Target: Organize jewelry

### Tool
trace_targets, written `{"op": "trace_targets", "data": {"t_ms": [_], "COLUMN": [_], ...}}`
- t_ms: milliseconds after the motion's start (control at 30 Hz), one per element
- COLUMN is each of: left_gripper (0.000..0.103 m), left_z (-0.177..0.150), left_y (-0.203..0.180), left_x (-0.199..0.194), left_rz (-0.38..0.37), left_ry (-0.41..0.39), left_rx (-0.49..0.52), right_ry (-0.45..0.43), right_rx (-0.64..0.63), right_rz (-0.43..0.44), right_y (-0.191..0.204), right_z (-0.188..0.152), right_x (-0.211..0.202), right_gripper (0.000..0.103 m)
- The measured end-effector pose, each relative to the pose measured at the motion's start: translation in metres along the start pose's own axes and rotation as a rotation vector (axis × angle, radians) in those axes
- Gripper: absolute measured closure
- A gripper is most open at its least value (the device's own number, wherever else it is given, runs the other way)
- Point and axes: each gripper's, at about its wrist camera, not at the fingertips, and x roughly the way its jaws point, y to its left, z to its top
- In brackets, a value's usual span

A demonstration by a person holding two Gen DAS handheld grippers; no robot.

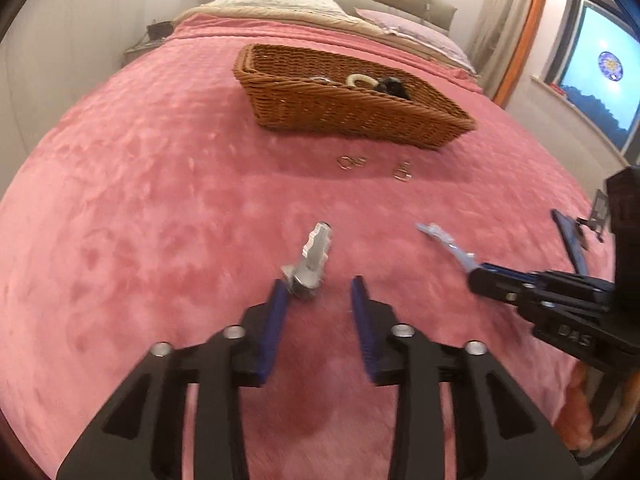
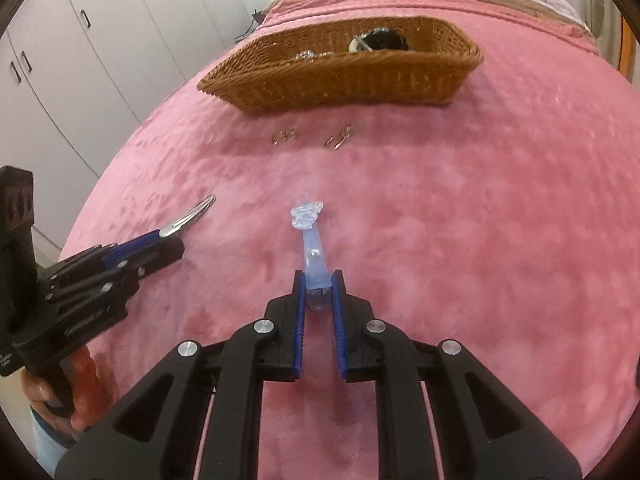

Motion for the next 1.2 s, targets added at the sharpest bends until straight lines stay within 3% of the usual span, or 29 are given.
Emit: {"op": "trace_targets", "data": {"t_ms": [133, 267, 333, 400, 467, 533, 600, 733, 833, 933, 1133, 1200], "left_gripper": [0.069, 0.069, 0.067, 0.057, 0.054, 0.054, 0.054, 0.054, 0.057, 0.082, 0.082, 0.082], "left_z": [-0.007, -0.011, -0.01, -0.005, 0.002, 0.009, 0.013, 0.017, 0.017, 0.016, 0.017, 0.023], "left_y": [-0.006, -0.01, -0.009, -0.003, 0.003, 0.006, 0.006, -0.01, -0.016, -0.016, -0.012, -0.014], "left_x": [-0.007, -0.013, -0.017, -0.02, -0.014, -0.003, 0.01, 0.02, 0.024, 0.024, 0.015, 0.005], "left_rz": [-0.031, -0.14, -0.107, -0.039, 0.006, 0.004, -0.006, 0.047, 0.077, 0.087, 0.044, 0.03], "left_ry": [-0.003, -0.018, -0.045, -0.073, -0.072, -0.042, 0.003, 0.029, 0.029, 0.021, -0.006, -0.051], "left_rx": [0.025, 0.042, 0.045, 0.043, 0.036, 0.032, 0.045, 0.117, 0.144, 0.154, 0.133, 0.13], "right_ry": [-0.006, -0.017, -0.017, -0.023, -0.034, -0.044, -0.054, -0.055, -0.056, -0.07, -0.112, -0.147], "right_rx": [-0.01, -0.044, -0.06, -0.069, -0.081, -0.093, -0.11, -0.149, -0.149, -0.175, -0.192, -0.193], "right_rz": [0.022, 0.041, 0.04, 0.037, 0.035, 0.026, 0.014, -0.028, -0.042, -0.086, -0.077, -0.067], "right_y": [0.003, 0.006, 0.007, 0.006, 0.006, 0.007, 0.01, 0.02, 0.023, 0.027, 0.029, 0.031], "right_z": [-0.006, -0.014, -0.019, -0.023, -0.025, -0.025, -0.026, -0.022, -0.019, -0.02, -0.016, -0.007], "right_x": [-0.005, -0.011, -0.014, -0.016, -0.018, -0.019, -0.019, -0.013, -0.007, -0.006, -0.019, -0.03], "right_gripper": [0.092, 0.092, 0.091, 0.088, 0.074, 0.06, 0.059, 0.059, 0.075, 0.092, 0.092, 0.092]}}
